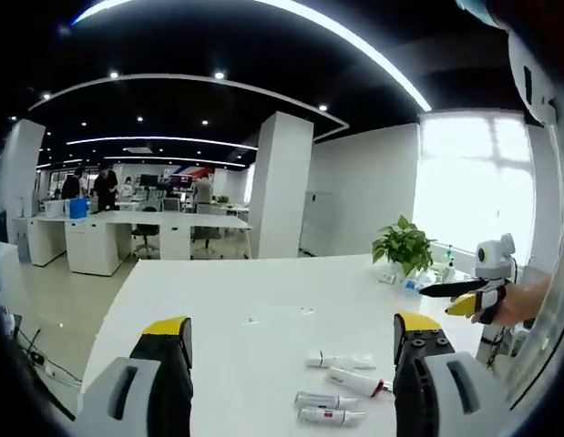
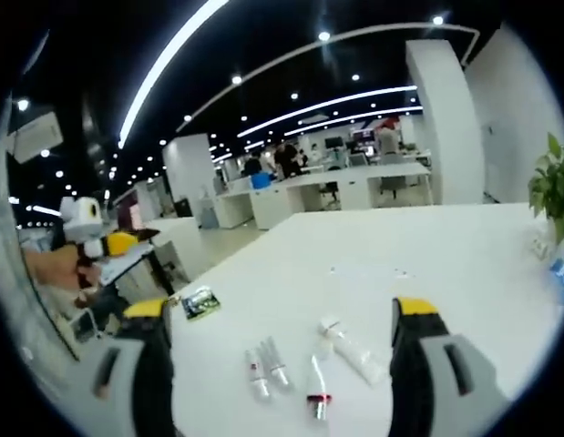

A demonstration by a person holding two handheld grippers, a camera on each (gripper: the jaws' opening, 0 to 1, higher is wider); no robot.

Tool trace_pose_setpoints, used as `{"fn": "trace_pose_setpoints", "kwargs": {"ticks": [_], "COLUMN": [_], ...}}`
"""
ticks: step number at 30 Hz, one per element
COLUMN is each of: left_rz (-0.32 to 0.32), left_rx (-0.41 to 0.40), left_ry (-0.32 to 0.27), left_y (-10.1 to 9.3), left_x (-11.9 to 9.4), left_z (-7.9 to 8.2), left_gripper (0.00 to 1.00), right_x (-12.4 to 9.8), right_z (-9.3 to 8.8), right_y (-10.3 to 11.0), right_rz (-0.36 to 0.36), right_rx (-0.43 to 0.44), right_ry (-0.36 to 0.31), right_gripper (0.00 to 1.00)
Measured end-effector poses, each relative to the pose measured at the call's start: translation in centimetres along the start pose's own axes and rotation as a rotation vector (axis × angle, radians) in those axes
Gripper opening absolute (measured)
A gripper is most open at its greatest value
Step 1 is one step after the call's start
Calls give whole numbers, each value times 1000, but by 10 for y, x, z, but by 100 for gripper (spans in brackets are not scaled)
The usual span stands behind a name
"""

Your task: Arrange the skincare products in the storage area until every visible bottle or jar stands upright without overlapping.

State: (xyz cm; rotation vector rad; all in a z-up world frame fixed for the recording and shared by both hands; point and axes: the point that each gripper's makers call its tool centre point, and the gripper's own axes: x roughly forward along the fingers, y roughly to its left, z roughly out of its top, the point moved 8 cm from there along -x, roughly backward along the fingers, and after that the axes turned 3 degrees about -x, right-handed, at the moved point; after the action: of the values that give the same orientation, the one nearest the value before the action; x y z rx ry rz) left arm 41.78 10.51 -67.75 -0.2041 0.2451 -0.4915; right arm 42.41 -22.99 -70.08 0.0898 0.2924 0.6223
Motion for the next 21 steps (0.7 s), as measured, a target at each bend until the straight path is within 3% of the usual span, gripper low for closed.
{"fn": "trace_pose_setpoints", "kwargs": {"ticks": [2, 5, 9, 21], "left_rz": [-28, -49, -61, -98], "left_rx": [-28, -2, 7, 56], "left_ry": [8, -4, 1, 23], "left_y": [12, 26, 42, 49], "left_x": [5, 5, -1, -21], "left_z": [3, 11, 14, 7], "left_gripper": [94, 96, 96, 95], "right_x": [0, 3, 11, 29], "right_z": [1, 5, 5, 8], "right_y": [0, 3, 8, 23], "right_rz": [-45, -79, -99, -93], "right_rx": [14, 42, 32, 42], "right_ry": [8, -15, 3, 15], "right_gripper": [99, 99, 99, 99]}}
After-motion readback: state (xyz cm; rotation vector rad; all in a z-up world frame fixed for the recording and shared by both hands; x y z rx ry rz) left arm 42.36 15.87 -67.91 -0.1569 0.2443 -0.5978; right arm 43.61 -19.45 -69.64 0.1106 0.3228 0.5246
